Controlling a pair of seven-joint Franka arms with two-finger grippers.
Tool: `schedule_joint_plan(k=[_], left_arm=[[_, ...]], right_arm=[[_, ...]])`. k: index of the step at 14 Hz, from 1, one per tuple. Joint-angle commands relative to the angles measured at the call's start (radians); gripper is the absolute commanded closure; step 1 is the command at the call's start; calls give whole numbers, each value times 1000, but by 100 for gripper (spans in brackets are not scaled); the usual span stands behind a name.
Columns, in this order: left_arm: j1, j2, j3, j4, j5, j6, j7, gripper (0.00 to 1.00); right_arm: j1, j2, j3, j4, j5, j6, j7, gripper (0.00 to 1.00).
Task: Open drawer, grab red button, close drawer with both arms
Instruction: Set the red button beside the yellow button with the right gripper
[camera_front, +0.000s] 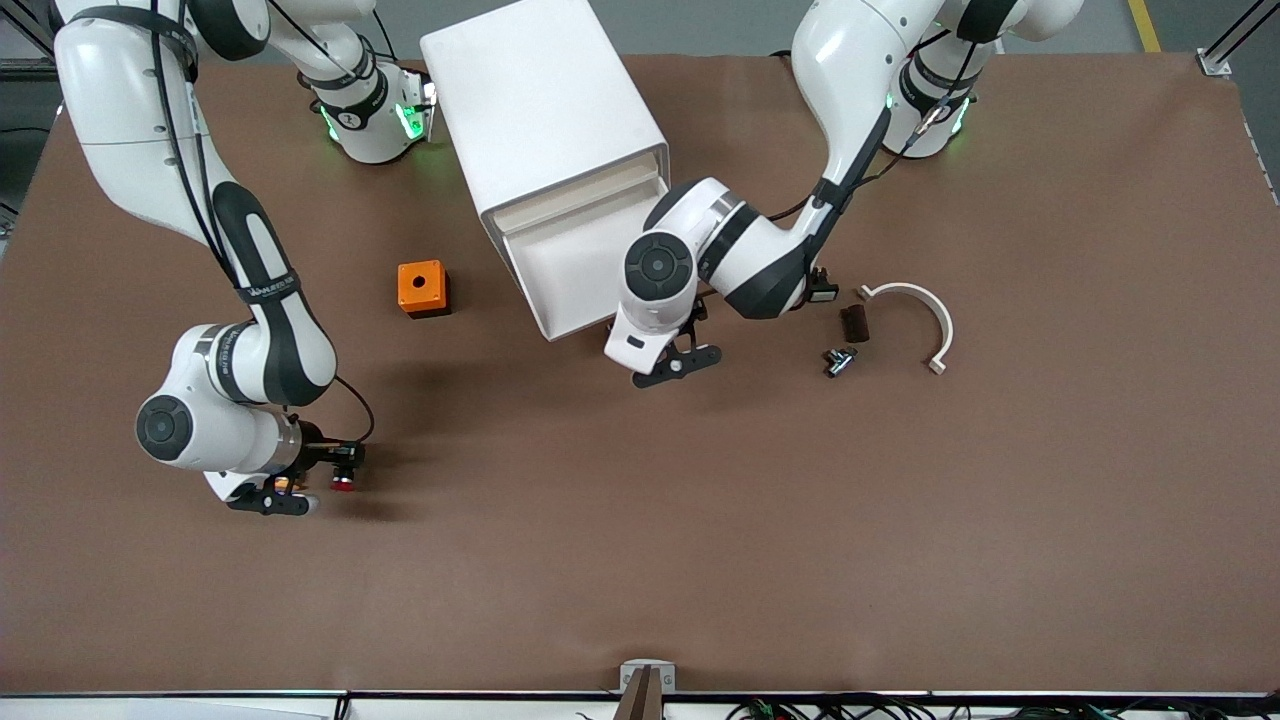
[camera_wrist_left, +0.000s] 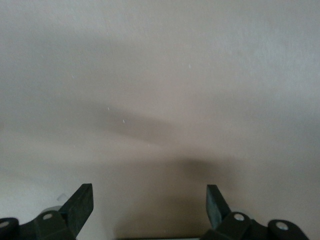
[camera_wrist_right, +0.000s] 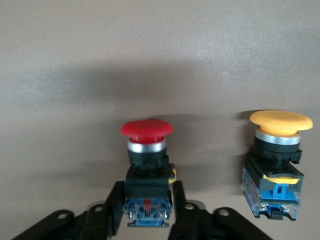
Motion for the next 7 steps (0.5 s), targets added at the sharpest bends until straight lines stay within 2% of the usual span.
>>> schedule_joint_plan(k=[1, 3, 5, 7], left_arm=[[-20, -27, -5, -30, 25, -17, -20, 1], [-26, -25, -26, -30, 23, -23, -27, 1], [-26, -27, -43, -30, 20, -23, -35, 1], [-26, -27, -66, -30, 20, -23, -55, 1]], right_arm=[[-22, 5, 17, 16, 11, 0, -10, 28], [-38, -1, 17, 23, 9, -6, -12, 24], [-45, -13, 18, 53, 8, -13, -24, 3], [-45, -67, 18, 52, 3, -51, -43, 0]])
